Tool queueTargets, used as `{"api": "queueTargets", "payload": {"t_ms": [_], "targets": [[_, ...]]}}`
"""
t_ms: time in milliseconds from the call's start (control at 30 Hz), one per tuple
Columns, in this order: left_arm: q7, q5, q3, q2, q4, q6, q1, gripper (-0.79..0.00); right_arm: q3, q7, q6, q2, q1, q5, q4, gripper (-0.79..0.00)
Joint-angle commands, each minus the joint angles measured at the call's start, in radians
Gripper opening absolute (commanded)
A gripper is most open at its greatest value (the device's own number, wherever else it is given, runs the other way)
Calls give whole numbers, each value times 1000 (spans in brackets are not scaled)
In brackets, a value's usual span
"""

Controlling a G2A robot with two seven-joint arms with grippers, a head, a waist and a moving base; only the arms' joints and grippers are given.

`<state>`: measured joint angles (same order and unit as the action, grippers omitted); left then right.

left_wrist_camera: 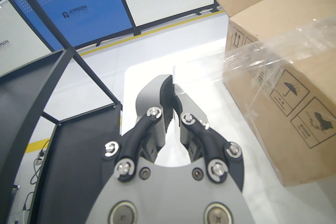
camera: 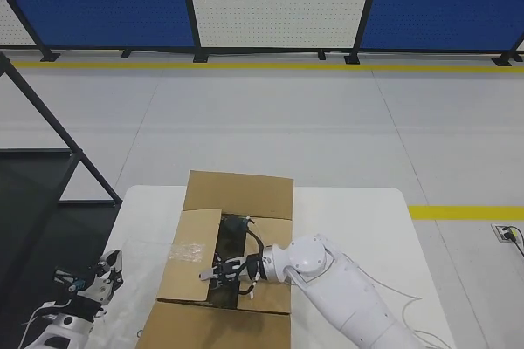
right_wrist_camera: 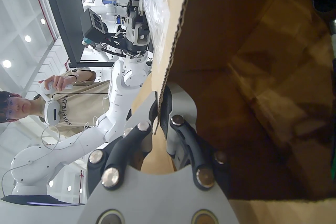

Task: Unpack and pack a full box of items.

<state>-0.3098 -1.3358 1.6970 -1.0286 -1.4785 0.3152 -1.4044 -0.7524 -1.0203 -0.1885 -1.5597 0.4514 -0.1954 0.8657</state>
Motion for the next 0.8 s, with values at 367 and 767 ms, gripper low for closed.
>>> {"api": "queueTargets", "payload": {"t_ms": [367,767], "targets": [[-3,2,22,0,20,4,2,-785,-28,-13,27,7,9,11,9,-785],[-5,11,50,0,41,6,7,-785,-54,-18,44,16,22,30,29,-785]]}}
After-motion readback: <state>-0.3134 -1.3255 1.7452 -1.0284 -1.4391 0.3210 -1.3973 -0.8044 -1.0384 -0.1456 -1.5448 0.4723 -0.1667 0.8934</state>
